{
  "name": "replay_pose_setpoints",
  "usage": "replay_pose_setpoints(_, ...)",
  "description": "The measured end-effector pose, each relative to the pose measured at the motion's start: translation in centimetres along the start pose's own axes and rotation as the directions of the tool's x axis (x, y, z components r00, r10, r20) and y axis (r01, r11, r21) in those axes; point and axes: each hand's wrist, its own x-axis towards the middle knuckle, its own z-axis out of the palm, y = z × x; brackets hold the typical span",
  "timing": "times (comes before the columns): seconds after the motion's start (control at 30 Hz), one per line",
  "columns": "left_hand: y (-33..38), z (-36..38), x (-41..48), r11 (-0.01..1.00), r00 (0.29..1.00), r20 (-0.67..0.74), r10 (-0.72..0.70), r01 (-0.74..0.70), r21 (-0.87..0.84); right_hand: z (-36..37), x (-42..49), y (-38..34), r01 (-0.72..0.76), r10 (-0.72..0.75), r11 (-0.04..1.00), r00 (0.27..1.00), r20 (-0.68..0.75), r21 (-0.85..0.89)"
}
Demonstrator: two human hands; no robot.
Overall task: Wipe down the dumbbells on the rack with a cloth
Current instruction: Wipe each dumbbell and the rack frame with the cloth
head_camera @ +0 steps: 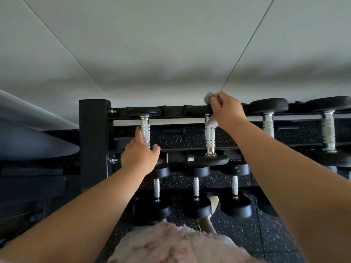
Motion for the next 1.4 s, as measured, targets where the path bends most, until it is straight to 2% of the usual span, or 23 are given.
replay_pose_setpoints(0.07, -0.2, 0.0, 0.1, 1.000, 1.000, -0.009, -0.015, 0.015, -0.002, -0.7, 0.3, 0.7, -0.081, 0.081, 0.995, 0.997, 0.008, 0.064)
replay_pose_setpoints(0.1, -0.2, 0.1, 0.1, 1.000, 1.000, -0.014, -0.023, 0.023, -0.004, -0.8, 0.4, 0.6, -0.076, 0.074, 0.993, 0.997, 0.028, 0.088)
replay_pose_setpoints(0.13, -0.1, 0.1, 0.1, 0.999, 0.999, -0.017, -0.033, 0.033, -0.009, -0.6, 0.5, 0.2, -0.037, 0.032, 0.993, 0.998, 0.050, 0.111)
replay_pose_setpoints(0.2, 0.1, 0.0, -0.1, 0.998, 0.998, -0.013, -0.055, 0.054, -0.026, 0.0, 0.3, -1.2, 0.134, -0.146, 0.983, 0.985, 0.091, 0.124)
replay_pose_setpoints(0.27, 0.2, -0.1, -0.3, 0.997, 0.998, -0.006, -0.066, 0.065, -0.036, 0.7, 0.1, -2.4, 0.322, -0.332, 0.943, 0.930, 0.155, 0.089)
replay_pose_setpoints(0.33, 0.4, -0.2, -0.3, 0.996, 0.997, -0.001, -0.080, 0.079, -0.040, 0.8, 0.3, -2.6, 0.380, -0.385, 0.923, 0.904, 0.186, 0.064)
replay_pose_setpoints(0.4, 0.5, -0.4, -0.4, 0.996, 0.996, 0.007, -0.088, 0.089, -0.027, 0.4, 1.2, -1.1, 0.272, -0.283, 0.958, 0.943, 0.173, 0.087)
replay_pose_setpoints(0.47, 0.6, -0.3, -0.5, 0.996, 0.996, 0.007, -0.089, 0.090, -0.020, -0.1, 2.3, 1.1, 0.064, -0.091, 0.984, 0.983, 0.158, 0.165)
replay_pose_setpoints(0.53, 0.4, -0.1, -0.3, 0.996, 0.996, -0.011, -0.090, 0.089, -0.015, -0.4, 3.2, 2.5, -0.109, 0.069, 0.967, 0.982, 0.176, 0.231)
replay_pose_setpoints(0.57, 0.2, 0.0, -0.2, 0.996, 0.996, -0.024, -0.082, 0.082, -0.020, -0.5, 3.5, 2.5, -0.140, 0.098, 0.965, 0.977, 0.190, 0.223)
replay_pose_setpoints(0.67, -0.2, 0.4, 0.0, 0.998, 0.998, -0.033, -0.055, 0.054, -0.031, -0.1, 4.1, 0.6, -0.074, 0.047, 0.989, 0.978, 0.204, 0.128)
replay_pose_setpoints(0.77, -0.1, 0.4, -0.1, 0.999, 0.997, -0.068, -0.035, 0.032, -0.044, 0.9, 3.9, -0.6, -0.060, 0.032, 0.986, 0.984, 0.176, 0.154)
replay_pose_setpoints(0.87, 0.6, 0.3, -0.8, 0.979, 0.960, -0.244, 0.141, -0.099, 0.176, 0.6, 2.2, 0.0, -0.070, 0.051, 0.961, 0.996, 0.079, 0.267)
replay_pose_setpoints(0.93, 2.8, 0.3, -1.6, 0.949, 0.914, -0.311, 0.261, -0.184, 0.257, 0.2, 0.3, 1.0, -0.009, -0.009, 0.971, 0.997, 0.071, 0.241)
replay_pose_setpoints(1.0, 6.2, 0.8, -2.5, 0.935, 0.906, -0.242, 0.347, -0.315, 0.161, 0.0, -1.5, 1.8, 0.146, -0.161, 0.980, 0.981, 0.106, 0.139)
replay_pose_setpoints(1.03, 8.0, 1.3, -2.8, 0.929, 0.915, -0.162, 0.370, -0.368, 0.044, 0.0, -2.3, 2.1, 0.214, -0.224, 0.973, 0.965, 0.135, 0.086)
replay_pose_setpoints(1.1, 11.5, 2.3, -3.5, 0.913, 0.925, 0.067, 0.373, -0.354, -0.201, -0.4, -2.2, 2.5, 0.276, -0.268, 0.961, 0.950, 0.162, -0.027)
replay_pose_setpoints(1.17, 13.8, 3.4, -3.7, 0.902, 0.903, 0.232, 0.362, -0.276, -0.332, -1.3, -1.1, 2.7, 0.268, -0.243, 0.953, 0.954, 0.173, -0.139)
replay_pose_setpoints(1.3, 15.4, 5.6, -3.8, 0.924, 0.907, 0.295, 0.301, -0.202, -0.324, -3.0, 0.2, 3.7, 0.263, -0.214, 0.940, 0.950, 0.229, -0.216)
replay_pose_setpoints(1.4, 15.3, 6.7, -4.0, 0.911, 0.904, 0.316, 0.288, -0.157, -0.381, -3.2, 0.1, 4.3, 0.094, -0.063, 0.982, 0.980, 0.190, -0.163)
